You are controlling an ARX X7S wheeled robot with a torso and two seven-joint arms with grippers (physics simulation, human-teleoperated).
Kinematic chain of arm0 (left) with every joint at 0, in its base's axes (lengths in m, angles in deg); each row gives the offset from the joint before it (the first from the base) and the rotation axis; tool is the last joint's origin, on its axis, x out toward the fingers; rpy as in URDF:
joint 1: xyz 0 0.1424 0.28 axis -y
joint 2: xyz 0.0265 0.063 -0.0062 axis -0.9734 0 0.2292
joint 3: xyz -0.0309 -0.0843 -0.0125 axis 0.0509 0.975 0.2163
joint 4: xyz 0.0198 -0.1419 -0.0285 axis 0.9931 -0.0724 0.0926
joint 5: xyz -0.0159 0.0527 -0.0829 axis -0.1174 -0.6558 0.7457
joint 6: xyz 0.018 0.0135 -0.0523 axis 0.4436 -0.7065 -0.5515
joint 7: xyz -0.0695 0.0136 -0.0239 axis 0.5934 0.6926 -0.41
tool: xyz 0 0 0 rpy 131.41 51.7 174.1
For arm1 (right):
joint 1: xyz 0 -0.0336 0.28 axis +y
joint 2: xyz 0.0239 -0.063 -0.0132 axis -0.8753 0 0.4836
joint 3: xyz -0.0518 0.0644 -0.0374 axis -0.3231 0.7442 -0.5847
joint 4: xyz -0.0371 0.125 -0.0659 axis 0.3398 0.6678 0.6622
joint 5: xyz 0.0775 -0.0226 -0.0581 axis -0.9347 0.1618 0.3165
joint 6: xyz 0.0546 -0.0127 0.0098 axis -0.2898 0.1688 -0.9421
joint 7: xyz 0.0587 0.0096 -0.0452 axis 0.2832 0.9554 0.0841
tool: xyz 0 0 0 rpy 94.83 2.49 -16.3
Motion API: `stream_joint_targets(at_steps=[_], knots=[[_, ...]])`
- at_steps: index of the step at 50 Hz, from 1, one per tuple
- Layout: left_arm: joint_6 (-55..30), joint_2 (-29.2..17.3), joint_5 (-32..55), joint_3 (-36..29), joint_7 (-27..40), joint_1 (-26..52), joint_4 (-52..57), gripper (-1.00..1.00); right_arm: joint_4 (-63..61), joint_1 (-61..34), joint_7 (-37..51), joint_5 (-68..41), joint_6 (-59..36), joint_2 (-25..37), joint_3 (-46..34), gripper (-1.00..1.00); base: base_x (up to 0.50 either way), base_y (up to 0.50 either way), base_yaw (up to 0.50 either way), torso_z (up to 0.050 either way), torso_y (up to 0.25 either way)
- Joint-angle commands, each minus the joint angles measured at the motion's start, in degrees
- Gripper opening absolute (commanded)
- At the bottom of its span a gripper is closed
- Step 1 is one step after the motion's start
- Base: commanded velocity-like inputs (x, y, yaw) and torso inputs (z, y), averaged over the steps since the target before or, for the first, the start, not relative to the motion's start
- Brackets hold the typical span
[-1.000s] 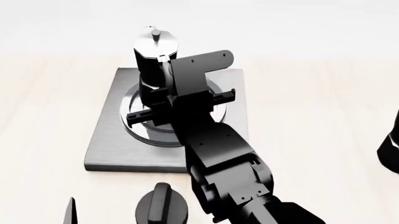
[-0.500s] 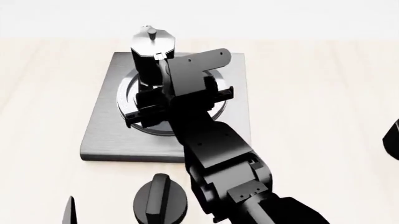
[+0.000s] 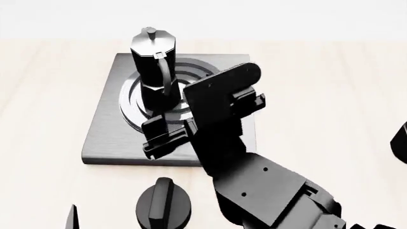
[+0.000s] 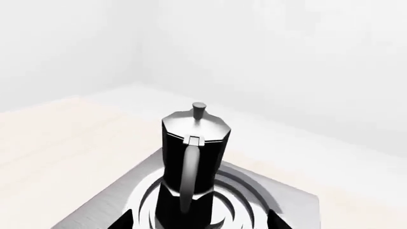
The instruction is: Put both moka pots on the stove.
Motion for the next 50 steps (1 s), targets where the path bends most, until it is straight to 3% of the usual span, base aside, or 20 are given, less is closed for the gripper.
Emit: stream_joint_targets(at_steps=[1, 9, 16, 17, 18, 24, 32, 42, 43, 50], knots=[[-0.20, 0.04, -0.71, -0.66, 0.37, -0.25, 0.40, 1.00, -26.94, -0.14, 14.16, 6.83, -0.12, 15.60, -2.19, 1.00, 0.00, 0.00, 0.00, 0.000, 0.000], [-0.21, 0.09, -0.63, -0.88, 0.38, 0.11, 0.10, 1.00, -33.88, -1.16, 20.62, 6.39, -2.65, 21.49, -1.68, 1.00, 0.00, 0.00, 0.00, 0.000, 0.000], [0.34, 0.30, -1.16, -1.40, 0.68, -0.30, -0.07, 1.00, -38.38, -3.37, 16.92, 8.73, -2.77, 28.20, -1.69, 1.00, 0.00, 0.00, 0.00, 0.000, 0.000], [0.35, 0.26, -1.29, -1.45, 0.76, -0.46, 0.10, 1.00, -37.26, -0.09, 14.09, 8.17, 5.82, 29.35, 0.57, 1.00, 0.00, 0.00, 0.00, 0.000, 0.000], [0.32, 0.26, -1.26, -1.46, 0.79, -0.49, 0.15, 1.00, -38.07, -2.10, 16.19, 6.67, 1.46, 30.47, -0.07, 1.00, 0.00, 0.00, 0.00, 0.000, 0.000], [0.24, 0.36, -1.40, -1.64, 0.94, -0.26, 0.02, 1.00, -38.21, -1.75, 17.12, 1.33, 2.85, 36.86, 1.54, 1.00, 0.00, 0.00, 0.00, 0.000, 0.000], [0.24, 0.49, -2.37, -2.44, 1.31, -0.71, 0.50, 1.00, -37.23, 1.41, 17.64, 0.64, 11.19, 43.68, 3.31, 1.00, 0.00, 0.00, 0.00, 0.000, 0.000], [-0.30, 0.88, -2.31, -2.69, 1.41, 0.42, -0.23, 1.00, -36.23, 0.60, 17.52, -1.56, 5.03, 51.57, 2.72, 1.00, 0.00, 0.00, 0.00, 0.000, 0.000], [-0.28, 0.91, -2.50, -2.90, 1.42, 0.36, -0.31, 1.00, -35.63, 0.74, 18.59, 3.54, 4.36, 52.48, 2.25, 1.00, 0.00, 0.00, 0.00, 0.000, 0.000], [-0.48, 0.90, -2.64, -3.06, 1.61, 0.41, -0.14, 1.00, -33.99, 1.52, 15.03, -0.66, 3.08, 55.85, 1.65, 1.00, 0.00, 0.00, 0.00, 0.000, 0.000]])
